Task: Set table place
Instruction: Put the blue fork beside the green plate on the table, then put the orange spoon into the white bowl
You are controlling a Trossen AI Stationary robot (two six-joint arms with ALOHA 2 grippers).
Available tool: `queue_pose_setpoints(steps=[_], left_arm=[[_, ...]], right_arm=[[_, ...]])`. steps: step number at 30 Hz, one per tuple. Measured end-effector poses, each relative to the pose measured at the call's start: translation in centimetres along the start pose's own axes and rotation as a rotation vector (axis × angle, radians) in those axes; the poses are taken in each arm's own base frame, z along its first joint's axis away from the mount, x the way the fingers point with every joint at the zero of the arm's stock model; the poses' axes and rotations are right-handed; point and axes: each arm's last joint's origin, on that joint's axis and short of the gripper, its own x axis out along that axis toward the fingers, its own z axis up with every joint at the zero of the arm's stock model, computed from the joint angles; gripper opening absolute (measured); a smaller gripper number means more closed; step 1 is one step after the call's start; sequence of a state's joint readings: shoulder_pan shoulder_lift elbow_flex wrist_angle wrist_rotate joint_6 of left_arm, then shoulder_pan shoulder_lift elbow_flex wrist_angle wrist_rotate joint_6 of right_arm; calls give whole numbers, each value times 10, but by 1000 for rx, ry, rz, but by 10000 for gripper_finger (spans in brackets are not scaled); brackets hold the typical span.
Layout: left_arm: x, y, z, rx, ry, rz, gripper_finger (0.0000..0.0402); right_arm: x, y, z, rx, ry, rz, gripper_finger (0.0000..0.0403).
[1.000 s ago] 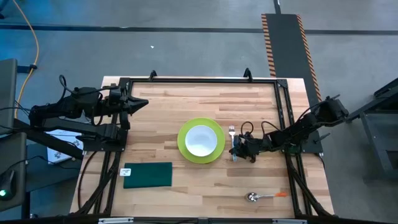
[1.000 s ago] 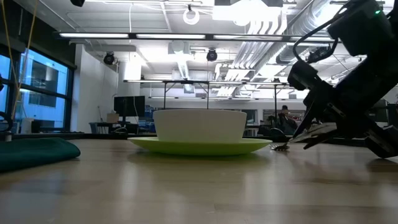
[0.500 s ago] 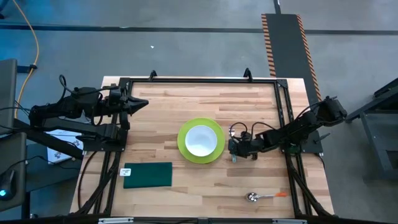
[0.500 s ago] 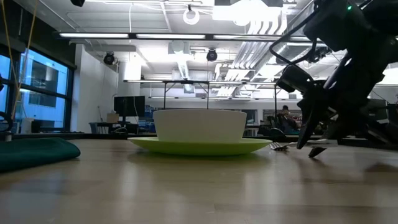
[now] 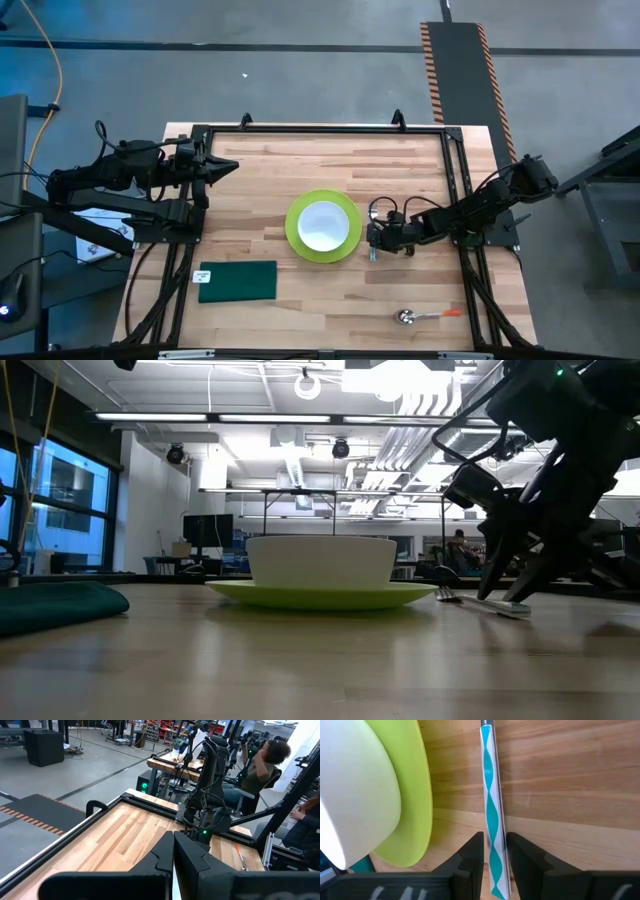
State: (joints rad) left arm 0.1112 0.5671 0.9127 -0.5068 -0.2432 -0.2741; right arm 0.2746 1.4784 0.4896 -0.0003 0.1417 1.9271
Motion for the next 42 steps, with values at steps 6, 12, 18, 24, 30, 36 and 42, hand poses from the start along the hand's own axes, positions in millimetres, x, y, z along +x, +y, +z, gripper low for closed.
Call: queue_pose_setpoints(steps=[6,12,18,24,30,36,42], left_arm=[[0,0,0,0,0,0,0],[0,0,0,1,3,1,0],[0,0,-1,3,15,5,0],[0,0,-2,4,16,5,0],[0,0,-2,4,16,5,0],[0,1,-2,4,16,6,0],[0,1,-2,4,17,6,0]], right_arm=[[0,0,0,-12,5,-2,83],[0,0,0,-16,20,-5,83],[0,1,-1,-22,33,0,83],[0,1,-2,-26,43,4,83],[-9,0,0,-46,47,-13,83],[-28,-6,5,-59,20,-76,83],[-44,-8,8,-88,12,-84,83]])
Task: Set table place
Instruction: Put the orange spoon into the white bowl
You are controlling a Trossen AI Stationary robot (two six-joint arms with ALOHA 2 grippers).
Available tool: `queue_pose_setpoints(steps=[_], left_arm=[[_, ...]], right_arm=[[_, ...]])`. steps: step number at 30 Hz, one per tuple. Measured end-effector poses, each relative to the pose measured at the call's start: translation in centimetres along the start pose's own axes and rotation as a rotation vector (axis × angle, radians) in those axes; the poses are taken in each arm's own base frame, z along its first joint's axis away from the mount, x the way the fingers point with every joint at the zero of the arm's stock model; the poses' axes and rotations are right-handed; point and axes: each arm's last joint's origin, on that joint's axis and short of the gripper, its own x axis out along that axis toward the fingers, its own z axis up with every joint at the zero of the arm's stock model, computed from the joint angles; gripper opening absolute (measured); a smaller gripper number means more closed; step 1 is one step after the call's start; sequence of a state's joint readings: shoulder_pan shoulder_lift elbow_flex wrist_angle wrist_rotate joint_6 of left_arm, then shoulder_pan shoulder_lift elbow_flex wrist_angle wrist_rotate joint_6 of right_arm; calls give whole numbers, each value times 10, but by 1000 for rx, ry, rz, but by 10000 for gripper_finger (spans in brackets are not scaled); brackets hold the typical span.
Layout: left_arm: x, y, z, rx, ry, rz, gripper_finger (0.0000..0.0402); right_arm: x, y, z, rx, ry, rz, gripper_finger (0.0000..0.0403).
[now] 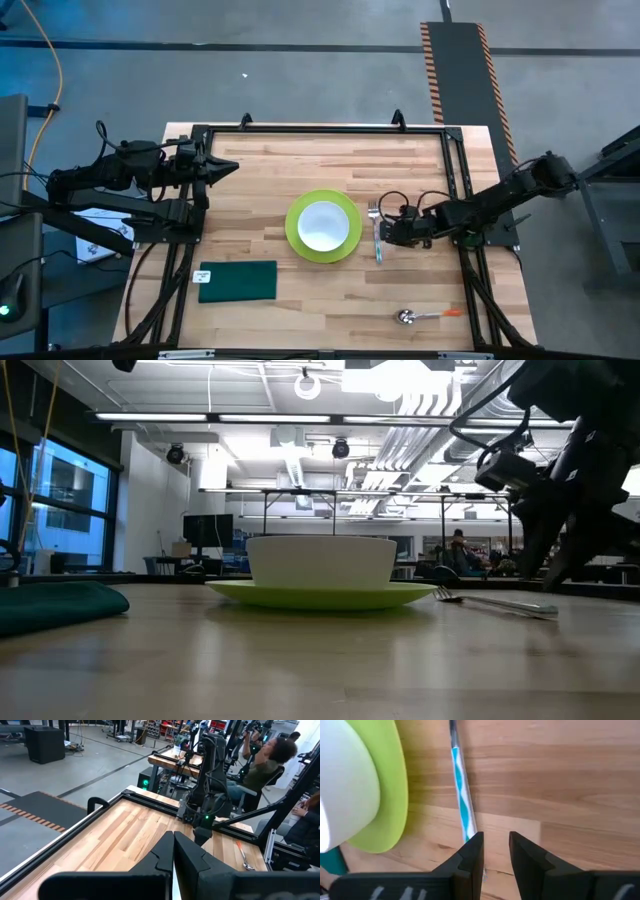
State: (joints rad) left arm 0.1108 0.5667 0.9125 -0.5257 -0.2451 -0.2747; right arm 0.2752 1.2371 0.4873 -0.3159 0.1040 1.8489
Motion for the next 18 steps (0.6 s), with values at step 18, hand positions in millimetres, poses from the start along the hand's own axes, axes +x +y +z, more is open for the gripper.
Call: queue_pose_setpoints(steps=[18], left_arm=[[0,0,0,5,-1,1,0]], right_arm=[[-69,-27,15,-382,12,46,83]])
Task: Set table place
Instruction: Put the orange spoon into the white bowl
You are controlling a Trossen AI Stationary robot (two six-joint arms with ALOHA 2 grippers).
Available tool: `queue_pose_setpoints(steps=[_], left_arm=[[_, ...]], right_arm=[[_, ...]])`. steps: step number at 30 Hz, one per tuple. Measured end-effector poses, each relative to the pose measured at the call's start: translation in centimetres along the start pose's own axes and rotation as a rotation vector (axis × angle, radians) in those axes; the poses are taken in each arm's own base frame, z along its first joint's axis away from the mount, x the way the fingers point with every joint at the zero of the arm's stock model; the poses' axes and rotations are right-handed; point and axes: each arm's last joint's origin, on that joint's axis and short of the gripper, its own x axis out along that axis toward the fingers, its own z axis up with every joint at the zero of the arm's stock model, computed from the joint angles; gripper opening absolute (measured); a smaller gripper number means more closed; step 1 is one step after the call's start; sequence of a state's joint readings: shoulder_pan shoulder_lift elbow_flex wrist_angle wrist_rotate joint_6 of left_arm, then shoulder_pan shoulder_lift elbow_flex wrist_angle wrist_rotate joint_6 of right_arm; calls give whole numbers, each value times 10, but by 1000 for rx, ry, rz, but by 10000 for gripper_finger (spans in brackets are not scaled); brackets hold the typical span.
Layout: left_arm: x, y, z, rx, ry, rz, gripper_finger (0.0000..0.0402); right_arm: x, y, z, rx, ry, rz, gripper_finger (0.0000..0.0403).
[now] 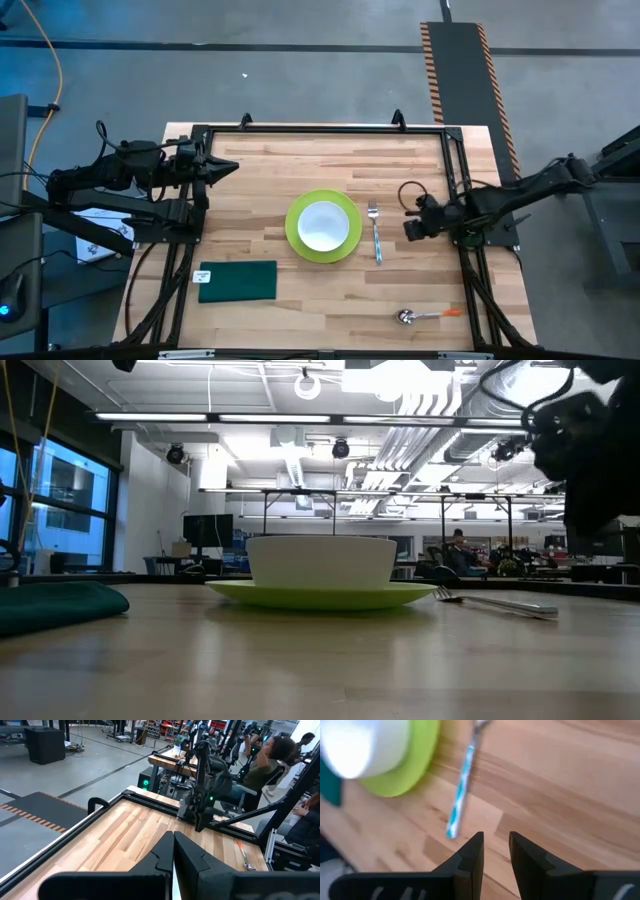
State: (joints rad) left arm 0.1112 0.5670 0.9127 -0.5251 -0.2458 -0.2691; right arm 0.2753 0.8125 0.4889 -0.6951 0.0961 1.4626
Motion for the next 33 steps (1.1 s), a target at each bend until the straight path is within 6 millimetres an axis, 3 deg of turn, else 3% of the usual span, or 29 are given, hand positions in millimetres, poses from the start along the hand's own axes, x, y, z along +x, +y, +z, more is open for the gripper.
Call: queue_pose_setpoints(steps=[4,9,18,24,33], left_arm=[[0,0,0,-10,-3,2,0],[0,0,0,-28,-4,3,1],[0,1,1,-25,-13,32,1],[0,1,1,-25,-13,32,1],[0,1,1,-24,-14,34,1]], right_arm=[[-15,1,3,-66,-70,121,83],[-23,13,13,-117,-302,246,83],[-39,54,50,-318,-625,587,83],[-64,64,67,-438,-799,801,83],[-74,63,65,-645,-883,812,83]])
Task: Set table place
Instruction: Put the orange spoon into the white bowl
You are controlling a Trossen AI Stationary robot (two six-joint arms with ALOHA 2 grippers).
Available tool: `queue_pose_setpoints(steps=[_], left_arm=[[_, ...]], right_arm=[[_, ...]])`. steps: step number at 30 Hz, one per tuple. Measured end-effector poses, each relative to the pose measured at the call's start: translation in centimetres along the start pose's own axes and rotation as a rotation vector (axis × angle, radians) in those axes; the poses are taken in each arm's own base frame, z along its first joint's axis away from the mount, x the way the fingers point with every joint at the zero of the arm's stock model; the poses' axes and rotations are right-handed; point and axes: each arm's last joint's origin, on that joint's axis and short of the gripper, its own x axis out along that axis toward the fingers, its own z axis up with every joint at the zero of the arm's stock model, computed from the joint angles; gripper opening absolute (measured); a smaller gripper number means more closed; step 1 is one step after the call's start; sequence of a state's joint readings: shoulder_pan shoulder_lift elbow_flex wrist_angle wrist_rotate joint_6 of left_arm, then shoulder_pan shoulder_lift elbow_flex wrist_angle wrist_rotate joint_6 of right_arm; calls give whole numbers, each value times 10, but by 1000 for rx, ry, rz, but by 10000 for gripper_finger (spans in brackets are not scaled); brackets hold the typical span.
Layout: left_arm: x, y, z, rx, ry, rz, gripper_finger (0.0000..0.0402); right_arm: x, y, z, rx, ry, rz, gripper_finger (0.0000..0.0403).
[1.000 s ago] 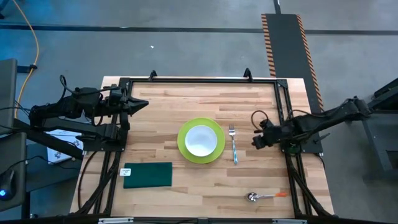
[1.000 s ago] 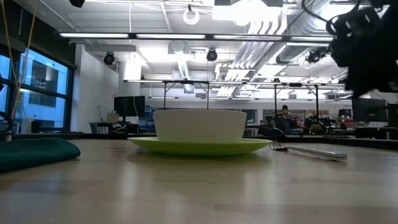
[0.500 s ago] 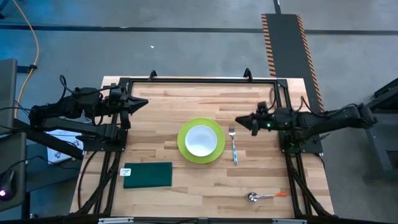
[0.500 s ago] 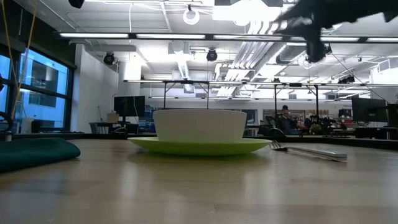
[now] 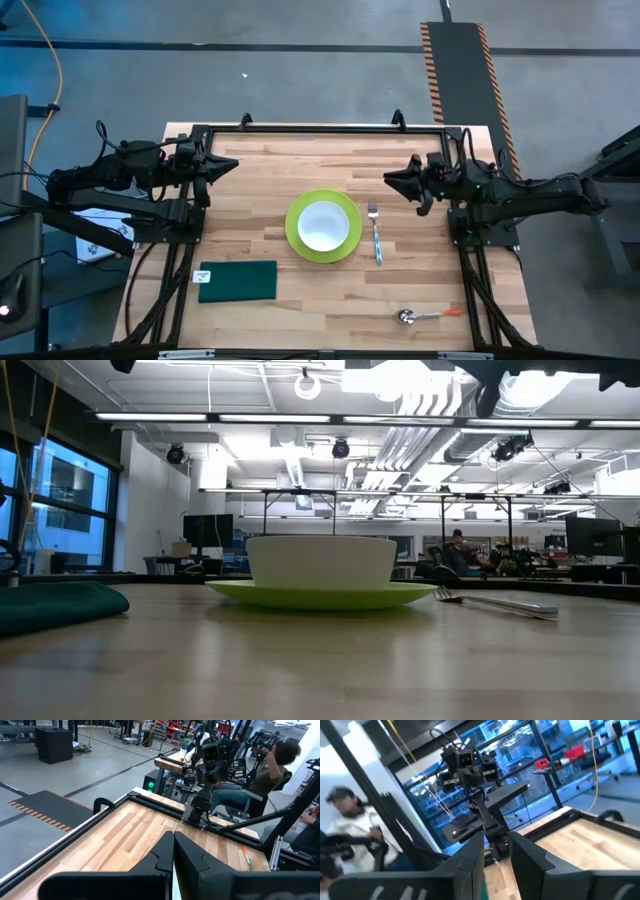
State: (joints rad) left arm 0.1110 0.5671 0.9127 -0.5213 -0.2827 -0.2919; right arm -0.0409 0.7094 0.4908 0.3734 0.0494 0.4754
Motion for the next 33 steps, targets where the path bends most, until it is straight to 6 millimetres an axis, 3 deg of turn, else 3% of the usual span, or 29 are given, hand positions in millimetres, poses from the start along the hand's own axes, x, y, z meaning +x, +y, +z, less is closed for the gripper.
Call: queue_pose_setpoints(steps=[5,24,33], left_arm=[[0,0,0,27,0,1,1],[0,0,0,30,-2,0,5],[0,1,0,33,-13,41,97]], right_arm=[[0,1,-1,-115,6,7,83],[0,1,-1,-161,3,9,83],[0,1,-1,-161,3,8,83]])
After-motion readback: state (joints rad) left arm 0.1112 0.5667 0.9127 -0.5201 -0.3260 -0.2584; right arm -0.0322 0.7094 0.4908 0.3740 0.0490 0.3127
